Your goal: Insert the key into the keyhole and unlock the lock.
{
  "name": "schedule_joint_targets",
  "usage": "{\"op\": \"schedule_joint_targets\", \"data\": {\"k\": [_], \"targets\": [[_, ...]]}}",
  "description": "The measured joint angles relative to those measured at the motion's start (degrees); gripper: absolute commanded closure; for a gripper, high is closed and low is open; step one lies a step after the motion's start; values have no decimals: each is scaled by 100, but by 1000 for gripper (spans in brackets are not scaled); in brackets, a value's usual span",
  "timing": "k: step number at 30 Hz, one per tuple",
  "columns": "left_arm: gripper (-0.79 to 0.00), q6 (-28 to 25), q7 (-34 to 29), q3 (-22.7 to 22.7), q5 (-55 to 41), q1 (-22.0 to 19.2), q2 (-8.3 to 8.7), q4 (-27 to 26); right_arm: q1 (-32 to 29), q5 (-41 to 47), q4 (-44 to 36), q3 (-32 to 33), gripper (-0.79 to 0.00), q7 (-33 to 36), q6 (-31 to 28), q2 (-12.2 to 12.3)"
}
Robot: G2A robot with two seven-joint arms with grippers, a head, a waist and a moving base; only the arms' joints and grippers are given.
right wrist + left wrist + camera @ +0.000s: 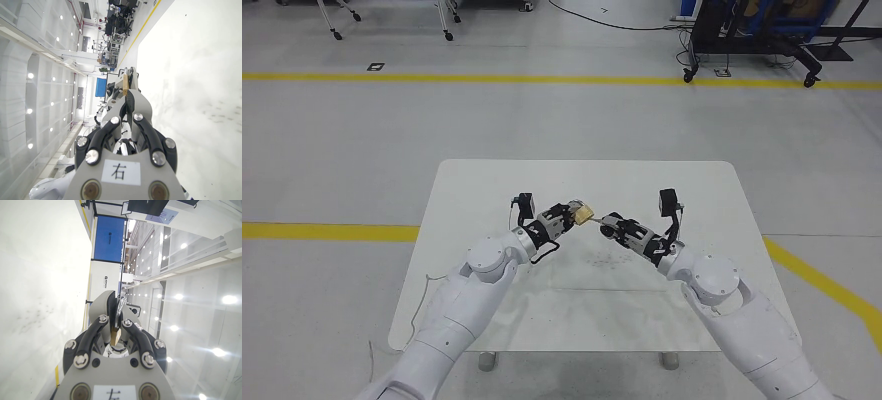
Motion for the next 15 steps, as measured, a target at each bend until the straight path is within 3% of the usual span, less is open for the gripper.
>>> {"op": "schedule_joint_targets", "data": {"k": [15], "targets": [[0, 100, -28, -51, 145, 51, -2, -96, 24, -32, 12, 0, 0, 28, 113, -59]]}}
